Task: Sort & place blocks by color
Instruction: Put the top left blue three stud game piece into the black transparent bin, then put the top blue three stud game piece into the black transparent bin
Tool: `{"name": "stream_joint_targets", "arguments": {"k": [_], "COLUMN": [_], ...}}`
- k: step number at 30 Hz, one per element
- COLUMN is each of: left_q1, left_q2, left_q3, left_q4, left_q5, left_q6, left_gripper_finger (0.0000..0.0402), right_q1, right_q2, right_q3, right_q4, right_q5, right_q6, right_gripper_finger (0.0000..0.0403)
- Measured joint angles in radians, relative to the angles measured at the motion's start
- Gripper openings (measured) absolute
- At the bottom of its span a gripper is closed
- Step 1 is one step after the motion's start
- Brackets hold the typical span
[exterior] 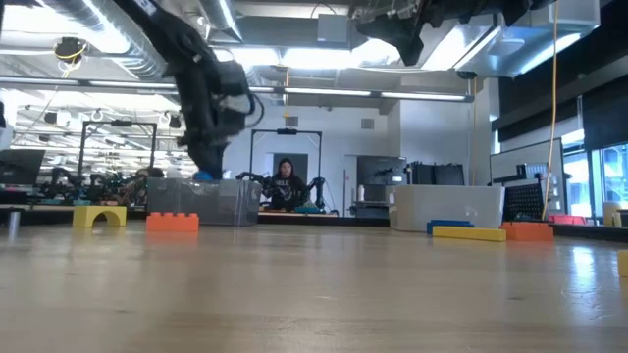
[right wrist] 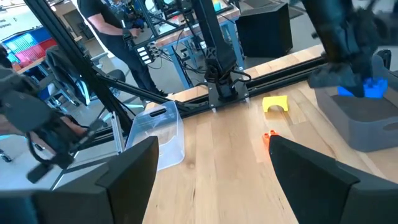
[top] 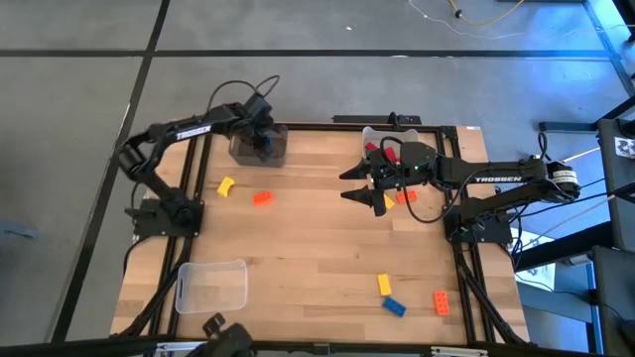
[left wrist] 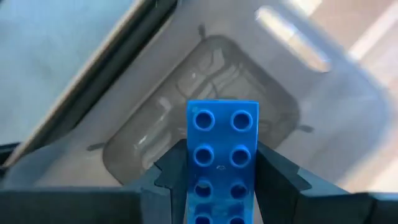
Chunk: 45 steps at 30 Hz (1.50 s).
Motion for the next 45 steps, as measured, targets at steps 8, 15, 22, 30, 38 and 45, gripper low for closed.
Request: {"name": "stream_joint_targets", "arguments": {"k": [8, 15, 22, 30, 38, 45], "left_q1": [0.005, 0.008, 0.016, 0.016, -0.02, -0.203], "left_q2": [0.145, 0.176, 0.174, 0.174, 0.053, -0.323], "left_q3": [0.0, 0.0, 0.008, 0.117, 0.231, -0.043], "left_q4": [0.056, 0.073, 0.084, -0.018, -0.039, 0.378], "left_q5": [-0.042, -0.05, -0.038, 0.012, 0.232, 0.294], "left_q6": [-0.051, -0.071, -0.076, -0.073, -0.131, -0.293], "left_gripper_finger": [0.0137, 0.0151, 0.0201, 0.0247, 0.0248, 0.0248], "right_q1": [0.0, 0.0, 0.0, 0.0, 0.0, 0.0], "right_q2": [0.0, 0.0, 0.0, 0.0, 0.0, 0.0], "right_q3": [0.0, 0.0, 0.0, 0.0, 0.0, 0.0], "right_q4": [0.0, 0.0, 0.0, 0.002, 0.029, 0.028], "right_q5": [0.0, 0.002, 0.002, 0.001, 0.028, 0.036], "right_q6": [0.006, 0.026, 0.023, 0.021, -0.037, -0.084], "right_gripper_finger": [0.0307, 0.0307, 0.0307, 0.0307, 0.0307, 0.0307]}}
